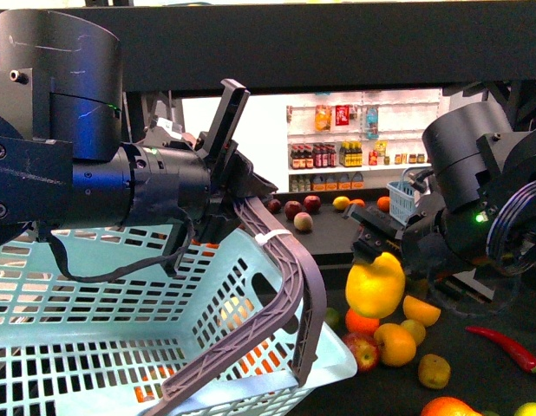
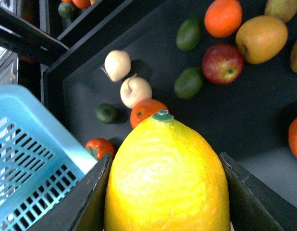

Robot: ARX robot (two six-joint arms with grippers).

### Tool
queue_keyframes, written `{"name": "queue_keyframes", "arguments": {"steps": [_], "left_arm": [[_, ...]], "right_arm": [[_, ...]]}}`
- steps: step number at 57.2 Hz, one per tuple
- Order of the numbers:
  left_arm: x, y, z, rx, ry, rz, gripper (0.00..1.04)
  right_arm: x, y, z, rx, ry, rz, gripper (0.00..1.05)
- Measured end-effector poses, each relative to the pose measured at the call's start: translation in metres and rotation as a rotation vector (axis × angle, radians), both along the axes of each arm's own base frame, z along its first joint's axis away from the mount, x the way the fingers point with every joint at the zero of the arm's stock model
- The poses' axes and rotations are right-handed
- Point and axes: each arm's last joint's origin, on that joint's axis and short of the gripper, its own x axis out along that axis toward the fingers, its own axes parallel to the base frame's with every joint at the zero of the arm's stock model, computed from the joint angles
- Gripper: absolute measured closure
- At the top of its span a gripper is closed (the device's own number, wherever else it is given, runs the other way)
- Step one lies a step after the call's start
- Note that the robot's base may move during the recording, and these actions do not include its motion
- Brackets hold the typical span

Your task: Pick lemon from shelf

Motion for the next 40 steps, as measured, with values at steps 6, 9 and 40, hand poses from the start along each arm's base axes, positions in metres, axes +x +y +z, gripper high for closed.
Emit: {"name": "queue_keyframes", "arguments": {"steps": [6,9,40], "left_arm": [[0.000,0.000,0.000,0.000,0.000,0.000,0.97],[0.000,0.000,0.000,0.000,0.000,0.000,0.97],[0.000,0.000,0.000,0.000,0.000,0.000,0.97]], "right_arm": [[-0.005,0.013,-0.002,0.009,0.006,0.026,0.46],[-0.007,0.018,-0.002,0.014,0.007,0.040,0.46],[-0.027,0.059,-0.011,0.071,0.044,0.130,0.46]]}}
